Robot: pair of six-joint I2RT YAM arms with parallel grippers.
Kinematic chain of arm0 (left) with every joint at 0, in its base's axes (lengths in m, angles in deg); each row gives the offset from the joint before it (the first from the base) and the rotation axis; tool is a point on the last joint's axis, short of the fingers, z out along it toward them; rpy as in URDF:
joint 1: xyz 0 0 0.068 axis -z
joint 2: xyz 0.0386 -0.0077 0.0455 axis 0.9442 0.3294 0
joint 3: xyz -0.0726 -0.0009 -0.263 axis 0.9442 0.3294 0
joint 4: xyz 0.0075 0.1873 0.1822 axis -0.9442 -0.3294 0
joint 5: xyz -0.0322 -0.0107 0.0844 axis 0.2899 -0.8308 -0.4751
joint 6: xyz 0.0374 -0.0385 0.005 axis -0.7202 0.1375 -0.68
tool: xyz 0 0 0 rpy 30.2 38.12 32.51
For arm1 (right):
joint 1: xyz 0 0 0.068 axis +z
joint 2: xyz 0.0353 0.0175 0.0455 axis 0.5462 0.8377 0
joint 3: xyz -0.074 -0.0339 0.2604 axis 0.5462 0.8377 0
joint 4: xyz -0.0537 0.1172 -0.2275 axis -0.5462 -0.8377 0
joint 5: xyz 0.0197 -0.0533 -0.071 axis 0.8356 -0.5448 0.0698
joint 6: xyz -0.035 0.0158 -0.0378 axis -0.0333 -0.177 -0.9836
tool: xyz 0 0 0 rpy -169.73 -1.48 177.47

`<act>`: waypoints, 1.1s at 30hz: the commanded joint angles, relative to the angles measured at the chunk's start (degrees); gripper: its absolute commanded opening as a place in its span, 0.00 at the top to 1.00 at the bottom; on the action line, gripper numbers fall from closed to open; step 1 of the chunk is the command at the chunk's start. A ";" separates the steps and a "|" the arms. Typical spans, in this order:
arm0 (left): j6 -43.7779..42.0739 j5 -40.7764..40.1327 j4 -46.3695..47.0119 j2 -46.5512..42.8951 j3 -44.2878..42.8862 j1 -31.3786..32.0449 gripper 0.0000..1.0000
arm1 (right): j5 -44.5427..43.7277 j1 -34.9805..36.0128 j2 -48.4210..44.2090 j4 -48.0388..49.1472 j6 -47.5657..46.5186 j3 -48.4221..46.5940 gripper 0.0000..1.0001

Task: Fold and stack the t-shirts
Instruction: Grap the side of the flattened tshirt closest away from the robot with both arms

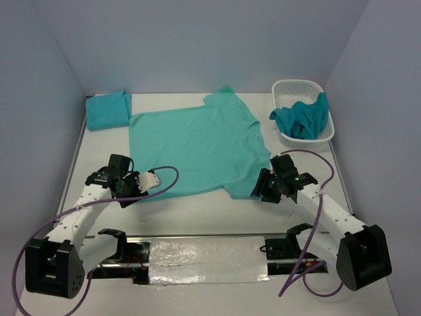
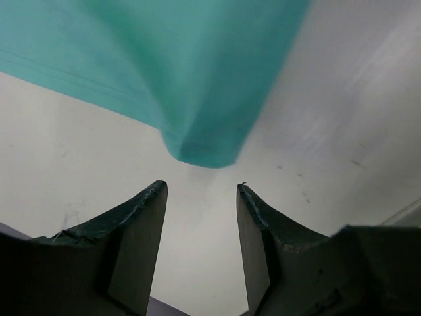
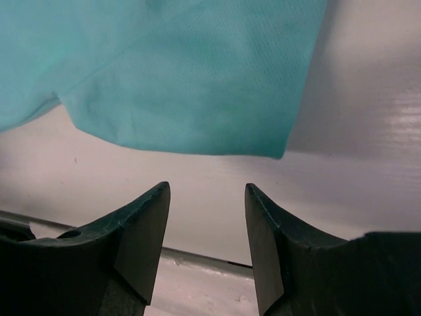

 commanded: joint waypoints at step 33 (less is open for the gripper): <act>1.65 0.15 18.01 9.70 6.61 1.41 0.55 | -8.40 0.00 1.75 3.21 4.55 4.33 0.58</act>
